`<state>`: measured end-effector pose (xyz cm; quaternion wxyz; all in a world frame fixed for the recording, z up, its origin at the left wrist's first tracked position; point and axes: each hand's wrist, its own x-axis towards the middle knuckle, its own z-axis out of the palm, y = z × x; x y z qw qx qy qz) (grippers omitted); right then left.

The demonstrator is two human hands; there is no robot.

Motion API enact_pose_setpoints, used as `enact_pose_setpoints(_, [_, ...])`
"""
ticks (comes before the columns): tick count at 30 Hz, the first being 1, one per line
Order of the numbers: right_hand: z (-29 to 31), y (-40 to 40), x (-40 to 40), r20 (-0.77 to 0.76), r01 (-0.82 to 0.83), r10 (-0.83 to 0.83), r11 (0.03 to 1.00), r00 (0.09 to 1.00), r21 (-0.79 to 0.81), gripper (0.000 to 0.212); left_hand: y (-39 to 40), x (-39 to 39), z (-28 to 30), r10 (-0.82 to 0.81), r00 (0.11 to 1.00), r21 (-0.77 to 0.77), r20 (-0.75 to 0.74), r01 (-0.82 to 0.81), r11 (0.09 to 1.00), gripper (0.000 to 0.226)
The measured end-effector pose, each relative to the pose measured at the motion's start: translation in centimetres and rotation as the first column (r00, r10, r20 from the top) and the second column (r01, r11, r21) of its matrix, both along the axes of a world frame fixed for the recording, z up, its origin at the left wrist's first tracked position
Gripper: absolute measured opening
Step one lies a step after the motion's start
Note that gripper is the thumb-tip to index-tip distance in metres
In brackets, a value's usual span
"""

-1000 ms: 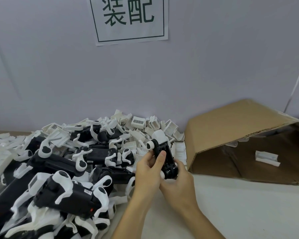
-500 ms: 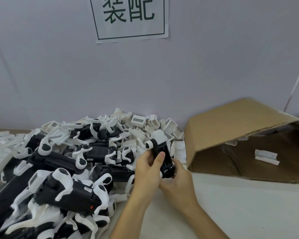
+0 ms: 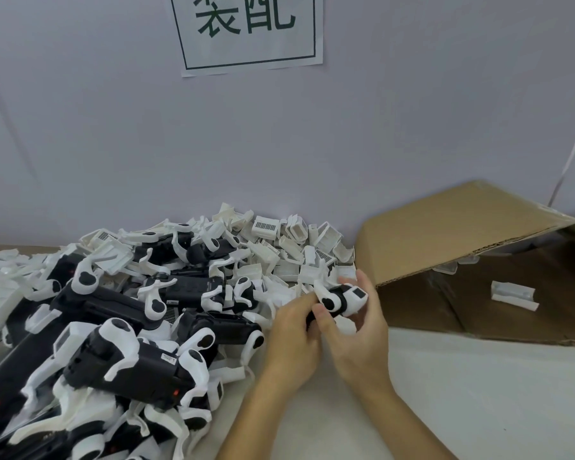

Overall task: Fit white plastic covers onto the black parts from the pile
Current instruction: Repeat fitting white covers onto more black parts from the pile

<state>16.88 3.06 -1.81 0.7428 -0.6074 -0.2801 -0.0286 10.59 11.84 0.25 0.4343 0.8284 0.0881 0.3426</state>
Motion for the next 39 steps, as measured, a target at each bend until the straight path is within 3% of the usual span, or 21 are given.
enact_pose_setpoints(3, [-0.2, 0.1, 0.7, -0.104, 0.034, -0.031, 0.999, 0.994, 0.036, 0.063, -0.1, -0.1, 0.2, -0.027, 0.999, 0.09, -0.024, 0.029, 0.995, 0.034])
enact_pose_setpoints(7, [-0.3, 0.1, 1.1, -0.115, 0.05, -0.047, 0.999, 0.992, 0.021, 0.043, 0.2, -0.2, 0.2, -0.022, 0.999, 0.116, -0.032, 0.026, 0.993, 0.044])
enact_pose_setpoints(11, [-0.3, 0.3, 1.1, -0.109, 0.072, -0.071, 0.997, 0.991, 0.003, 0.043, 0.2, -0.2, 0.1, -0.018, 0.998, 0.07, -0.058, 0.022, 0.997, 0.046])
enact_pose_setpoints(21, [-0.4, 0.1, 1.3, -0.123, 0.093, -0.093, 0.996, 0.988, 0.001, 0.036, 0.1, -0.1, 0.0, -0.006, 0.997, 0.134, -0.081, 0.017, 0.991, 0.041])
enact_pose_setpoints(33, [0.4, 0.1, 0.4, -0.13, 0.097, -0.086, 0.992, 0.988, 0.081, 0.043, 0.4, 0.0, -0.2, 0.011, 0.994, 0.178, -0.11, 0.008, 0.984, 0.031])
enact_pose_setpoints(37, [0.4, -0.1, -0.1, -0.114, -0.005, 0.022, 0.989, 0.993, 0.145, 0.068, 0.0, 0.0, -0.2, 0.059, 0.997, 0.211, -0.058, -0.045, 0.976, 0.029])
enact_pose_setpoints(39, [0.0, -0.2, -0.5, -0.03, -0.075, 0.078, 0.992, 0.996, 0.1, 0.067, -0.4, 0.0, 0.4, 0.083, 0.996, 0.123, 0.042, -0.087, 0.989, 0.033])
